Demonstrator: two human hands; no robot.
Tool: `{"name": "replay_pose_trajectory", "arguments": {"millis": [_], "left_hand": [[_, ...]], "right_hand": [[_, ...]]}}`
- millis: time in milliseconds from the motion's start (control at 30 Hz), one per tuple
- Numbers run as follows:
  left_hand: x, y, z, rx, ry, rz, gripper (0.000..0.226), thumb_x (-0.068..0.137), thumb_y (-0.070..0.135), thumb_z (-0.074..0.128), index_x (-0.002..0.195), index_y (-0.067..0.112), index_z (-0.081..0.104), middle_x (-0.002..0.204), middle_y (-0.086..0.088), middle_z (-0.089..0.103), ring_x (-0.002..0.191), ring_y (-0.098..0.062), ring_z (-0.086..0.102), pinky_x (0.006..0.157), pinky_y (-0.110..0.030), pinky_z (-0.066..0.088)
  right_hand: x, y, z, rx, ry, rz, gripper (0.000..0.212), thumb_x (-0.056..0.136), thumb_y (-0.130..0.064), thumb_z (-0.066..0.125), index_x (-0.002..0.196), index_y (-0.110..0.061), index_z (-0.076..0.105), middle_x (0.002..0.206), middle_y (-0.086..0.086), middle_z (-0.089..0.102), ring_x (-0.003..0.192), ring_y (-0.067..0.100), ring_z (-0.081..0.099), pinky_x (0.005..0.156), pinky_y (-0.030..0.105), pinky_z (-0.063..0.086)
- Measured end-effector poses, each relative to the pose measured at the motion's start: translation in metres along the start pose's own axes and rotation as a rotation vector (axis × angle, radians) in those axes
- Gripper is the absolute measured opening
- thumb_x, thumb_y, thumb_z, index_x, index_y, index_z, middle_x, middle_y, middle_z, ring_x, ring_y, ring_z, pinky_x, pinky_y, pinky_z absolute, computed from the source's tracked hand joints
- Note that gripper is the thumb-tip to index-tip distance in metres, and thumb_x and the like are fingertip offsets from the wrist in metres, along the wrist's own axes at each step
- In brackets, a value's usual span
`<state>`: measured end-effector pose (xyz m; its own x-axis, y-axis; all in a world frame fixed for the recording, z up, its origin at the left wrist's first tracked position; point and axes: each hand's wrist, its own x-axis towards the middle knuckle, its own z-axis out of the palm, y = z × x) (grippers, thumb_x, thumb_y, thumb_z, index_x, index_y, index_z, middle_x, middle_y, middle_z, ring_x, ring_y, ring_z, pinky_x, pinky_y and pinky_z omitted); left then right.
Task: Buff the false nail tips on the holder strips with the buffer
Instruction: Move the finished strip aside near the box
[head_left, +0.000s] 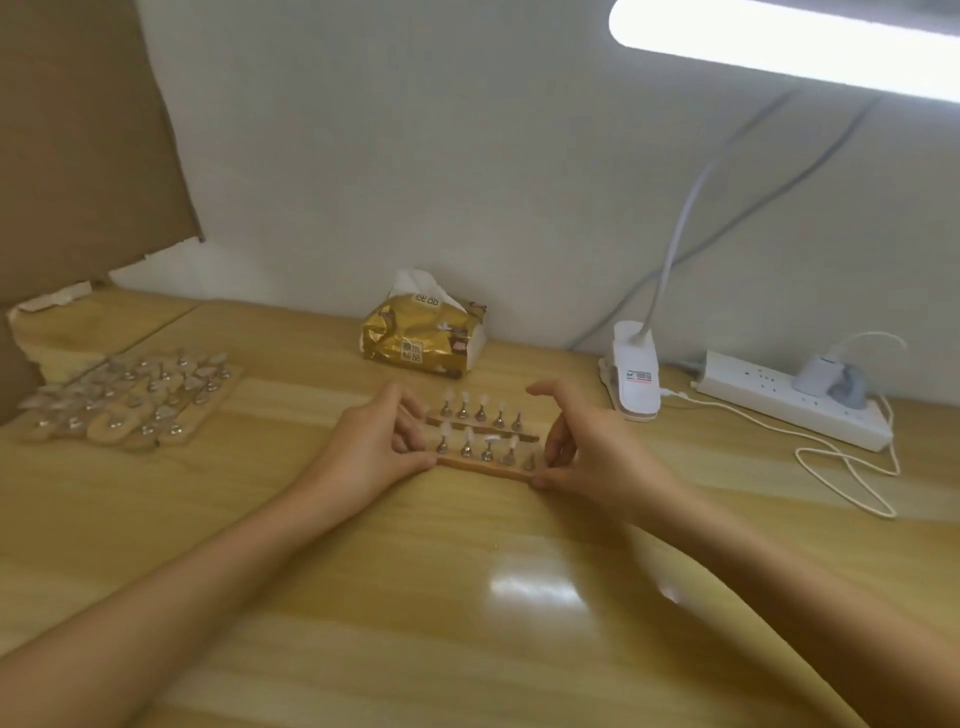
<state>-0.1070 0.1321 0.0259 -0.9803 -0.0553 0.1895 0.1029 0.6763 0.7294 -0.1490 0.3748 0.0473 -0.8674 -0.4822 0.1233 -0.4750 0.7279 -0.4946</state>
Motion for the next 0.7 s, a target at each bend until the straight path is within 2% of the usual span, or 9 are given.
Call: {"name": "replay_pose_trajectory", "arguments": {"millis": [133, 200, 300, 400, 433, 533, 600, 700], "left_hand": [[-0.037, 0.013, 0.004, -0.032, -0.152, 0.075, 0.029, 0.072, 0.014, 0.085, 0.090, 0.028, 0.067, 0.074, 0.007, 0.068, 0.066, 0.000, 0.059, 0.063, -0.009, 0.045], [-0.047, 0.026, 0.014, -0.034, -0.222, 0.127, 0.026, 0.074, 0.017, 0.085, 0.086, 0.032, 0.068, 0.077, 0.012, 0.068, 0.071, 0.001, 0.060, 0.064, -0.008, 0.045], [-0.043, 0.049, 0.036, -0.027, -0.262, 0.183, 0.021, 0.076, 0.019, 0.083, 0.087, 0.031, 0.069, 0.074, 0.010, 0.065, 0.072, 0.004, 0.058, 0.064, -0.008, 0.043], [-0.031, 0.068, 0.058, -0.034, -0.295, 0.198, 0.021, 0.077, 0.018, 0.082, 0.087, 0.029, 0.067, 0.074, 0.010, 0.063, 0.067, 0.006, 0.054, 0.063, -0.008, 0.041], [-0.028, 0.071, 0.063, -0.023, -0.309, 0.204, 0.022, 0.077, 0.019, 0.082, 0.086, 0.031, 0.065, 0.075, 0.011, 0.062, 0.067, 0.007, 0.054, 0.063, -0.008, 0.041], [-0.023, 0.073, 0.067, 0.012, -0.355, 0.225, 0.027, 0.076, 0.023, 0.083, 0.087, 0.037, 0.062, 0.082, 0.012, 0.061, 0.073, 0.008, 0.054, 0.066, -0.008, 0.041], [-0.022, 0.072, 0.067, 0.018, -0.356, 0.230, 0.030, 0.074, 0.030, 0.084, 0.096, 0.036, 0.064, 0.090, 0.012, 0.061, 0.079, 0.008, 0.054, 0.068, -0.007, 0.042], [-0.021, 0.073, 0.072, -0.064, -0.303, 0.219, 0.020, 0.078, 0.028, 0.081, 0.093, 0.034, 0.070, 0.094, 0.012, 0.064, 0.080, 0.001, 0.057, 0.068, -0.009, 0.043]], "right_hand": [[-0.051, 0.012, -0.007, -0.040, -0.038, -0.042, 0.057, 0.076, -0.030, 0.085, 0.113, -0.044, 0.044, 0.080, -0.014, 0.063, 0.084, -0.001, 0.057, 0.072, 0.017, 0.045], [-0.074, 0.023, -0.016, -0.010, -0.036, -0.056, 0.044, 0.075, -0.027, 0.086, 0.102, -0.039, 0.053, 0.082, -0.016, 0.064, 0.088, 0.000, 0.057, 0.074, 0.017, 0.046], [-0.093, 0.044, -0.038, 0.012, -0.041, -0.060, 0.034, 0.072, -0.020, 0.089, 0.089, -0.034, 0.063, 0.084, -0.019, 0.064, 0.088, 0.005, 0.058, 0.072, 0.017, 0.046], [-0.093, 0.071, -0.070, 0.130, -0.182, -0.024, 0.025, 0.072, -0.030, 0.084, 0.093, -0.030, 0.071, 0.087, -0.012, 0.068, 0.082, 0.004, 0.061, 0.069, 0.013, 0.045], [-0.091, 0.082, -0.078, 0.163, -0.164, -0.004, 0.022, 0.074, -0.032, 0.079, 0.095, -0.030, 0.072, 0.089, -0.011, 0.070, 0.082, 0.004, 0.062, 0.070, 0.015, 0.045], [-0.077, 0.104, -0.077, 0.179, 0.121, 0.078, 0.022, 0.083, -0.023, 0.077, 0.099, -0.035, 0.068, 0.093, -0.007, 0.066, 0.081, 0.008, 0.061, 0.070, 0.016, 0.046], [-0.068, 0.104, -0.063, 0.154, 0.160, 0.008, 0.031, 0.085, -0.020, 0.077, 0.109, -0.035, 0.066, 0.104, -0.006, 0.063, 0.084, 0.008, 0.060, 0.074, 0.012, 0.046], [-0.058, 0.097, -0.049, 0.136, 0.062, -0.186, 0.033, 0.086, -0.011, 0.077, 0.115, -0.023, 0.069, 0.111, -0.009, 0.061, 0.083, 0.007, 0.057, 0.073, 0.006, 0.042]]}}
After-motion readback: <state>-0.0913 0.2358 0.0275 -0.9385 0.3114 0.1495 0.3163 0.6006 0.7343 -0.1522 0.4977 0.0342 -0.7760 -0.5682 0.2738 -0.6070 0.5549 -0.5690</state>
